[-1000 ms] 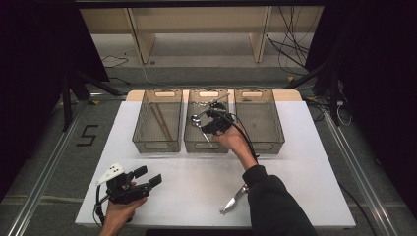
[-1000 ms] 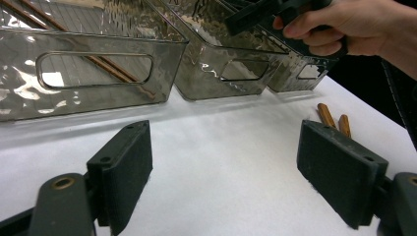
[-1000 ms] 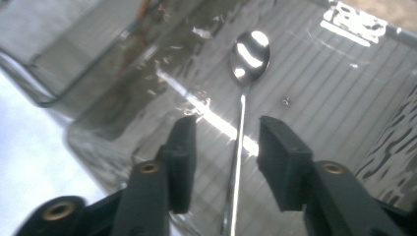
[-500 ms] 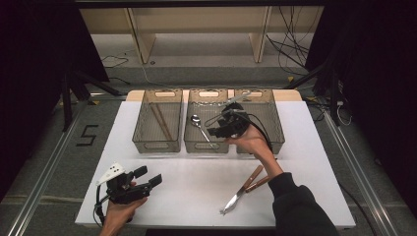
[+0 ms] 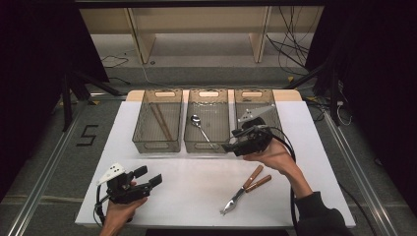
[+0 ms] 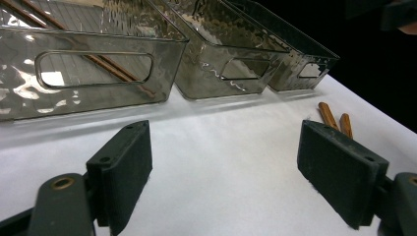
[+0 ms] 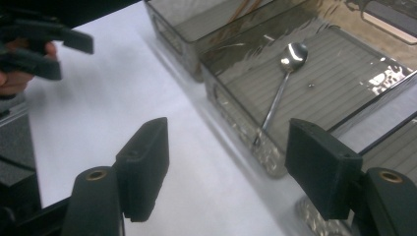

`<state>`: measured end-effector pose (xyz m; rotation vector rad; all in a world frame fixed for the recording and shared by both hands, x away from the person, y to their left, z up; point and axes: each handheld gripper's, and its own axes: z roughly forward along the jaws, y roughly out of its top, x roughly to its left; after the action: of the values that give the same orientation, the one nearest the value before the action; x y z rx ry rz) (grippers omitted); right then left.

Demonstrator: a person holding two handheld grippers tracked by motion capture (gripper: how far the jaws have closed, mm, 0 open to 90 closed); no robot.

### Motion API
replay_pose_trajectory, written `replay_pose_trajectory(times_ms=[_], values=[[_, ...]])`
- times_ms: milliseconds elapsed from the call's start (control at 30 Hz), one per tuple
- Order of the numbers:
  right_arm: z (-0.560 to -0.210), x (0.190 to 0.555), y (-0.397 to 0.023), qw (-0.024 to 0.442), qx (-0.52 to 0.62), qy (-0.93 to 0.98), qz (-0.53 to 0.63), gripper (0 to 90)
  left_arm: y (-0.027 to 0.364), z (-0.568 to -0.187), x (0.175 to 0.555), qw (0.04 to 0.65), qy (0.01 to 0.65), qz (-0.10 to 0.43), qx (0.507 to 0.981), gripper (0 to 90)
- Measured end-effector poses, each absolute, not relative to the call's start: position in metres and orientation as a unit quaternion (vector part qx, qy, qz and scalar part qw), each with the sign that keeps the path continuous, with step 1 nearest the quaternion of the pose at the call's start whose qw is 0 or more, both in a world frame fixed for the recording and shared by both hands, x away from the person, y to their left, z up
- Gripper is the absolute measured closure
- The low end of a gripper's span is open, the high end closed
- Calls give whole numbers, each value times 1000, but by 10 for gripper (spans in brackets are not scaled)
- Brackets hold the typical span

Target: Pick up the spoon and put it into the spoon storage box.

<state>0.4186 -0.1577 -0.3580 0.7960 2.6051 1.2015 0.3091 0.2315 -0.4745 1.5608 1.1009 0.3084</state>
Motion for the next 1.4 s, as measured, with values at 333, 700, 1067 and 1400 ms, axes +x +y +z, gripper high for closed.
replay_pose_trajectory(times_ms=[333,700,1067,1400], values=[[-371,391,-179,75,253,874,407,323,231,-475,309,568,468,132,664,208],[-385,373,-193,70,242,886,390,325,230,-474,311,567,468,130,666,208],[-391,368,-205,67,239,896,368,322,228,-474,312,566,466,131,668,208],[-396,363,-206,65,228,912,334,289,225,-475,311,555,450,147,684,197]])
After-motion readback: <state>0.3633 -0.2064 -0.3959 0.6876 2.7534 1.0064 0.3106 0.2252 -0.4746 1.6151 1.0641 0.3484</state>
